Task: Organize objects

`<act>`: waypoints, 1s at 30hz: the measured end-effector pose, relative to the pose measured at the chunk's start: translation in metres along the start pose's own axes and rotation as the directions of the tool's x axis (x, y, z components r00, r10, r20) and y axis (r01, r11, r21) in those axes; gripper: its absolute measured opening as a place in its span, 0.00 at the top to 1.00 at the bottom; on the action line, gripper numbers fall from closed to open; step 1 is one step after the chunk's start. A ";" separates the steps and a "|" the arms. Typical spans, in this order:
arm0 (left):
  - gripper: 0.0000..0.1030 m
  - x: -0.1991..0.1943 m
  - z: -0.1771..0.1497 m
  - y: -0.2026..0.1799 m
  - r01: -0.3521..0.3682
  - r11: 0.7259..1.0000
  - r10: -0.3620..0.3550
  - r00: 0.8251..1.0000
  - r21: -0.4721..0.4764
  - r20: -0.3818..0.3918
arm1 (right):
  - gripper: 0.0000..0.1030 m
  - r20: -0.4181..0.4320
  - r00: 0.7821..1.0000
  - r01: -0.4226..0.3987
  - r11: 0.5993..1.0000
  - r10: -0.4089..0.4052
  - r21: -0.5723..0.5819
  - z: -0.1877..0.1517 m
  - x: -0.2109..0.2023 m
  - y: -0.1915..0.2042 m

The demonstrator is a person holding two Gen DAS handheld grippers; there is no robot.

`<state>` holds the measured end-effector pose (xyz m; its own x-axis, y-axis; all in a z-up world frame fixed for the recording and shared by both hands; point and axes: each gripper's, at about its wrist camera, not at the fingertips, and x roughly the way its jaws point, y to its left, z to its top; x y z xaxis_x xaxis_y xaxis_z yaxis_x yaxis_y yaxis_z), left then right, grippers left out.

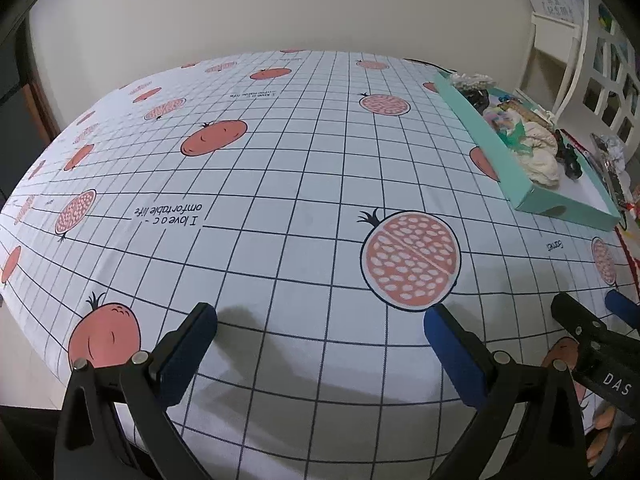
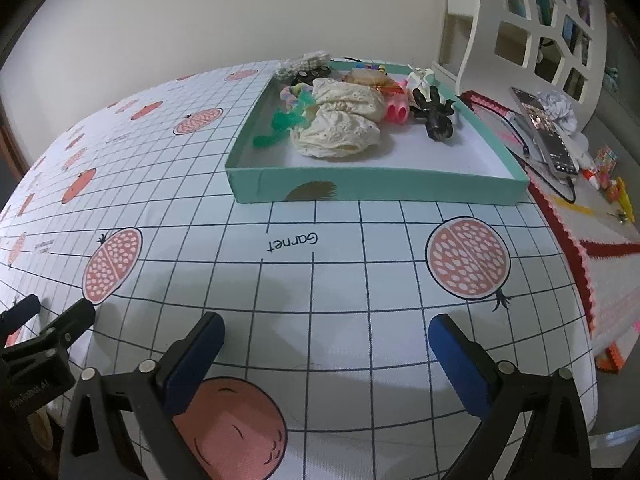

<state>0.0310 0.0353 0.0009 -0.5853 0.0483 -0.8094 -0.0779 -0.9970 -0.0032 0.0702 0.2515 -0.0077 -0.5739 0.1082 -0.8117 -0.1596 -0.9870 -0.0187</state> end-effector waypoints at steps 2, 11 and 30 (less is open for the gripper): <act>0.00 0.000 0.001 0.001 -0.001 1.000 0.001 1.000 -0.001 0.004 | 0.00 0.003 1.000 0.004 1.000 -0.004 0.006 0.000 0.000 -0.002; 0.00 0.002 0.002 0.004 -0.004 1.000 0.004 1.000 -0.008 0.015 | 0.00 0.011 1.000 0.014 1.000 -0.014 0.015 -0.001 0.001 -0.004; 0.00 0.004 0.003 0.005 -0.005 1.000 0.005 1.000 -0.008 0.023 | 0.00 0.009 1.000 0.020 1.000 -0.020 0.022 0.000 0.001 -0.003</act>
<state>0.0259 0.0307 -0.0006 -0.6045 0.0444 -0.7954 -0.0684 -0.9977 -0.0038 0.0699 0.2548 -0.0089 -0.5781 0.1291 -0.8057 -0.1882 -0.9819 -0.0222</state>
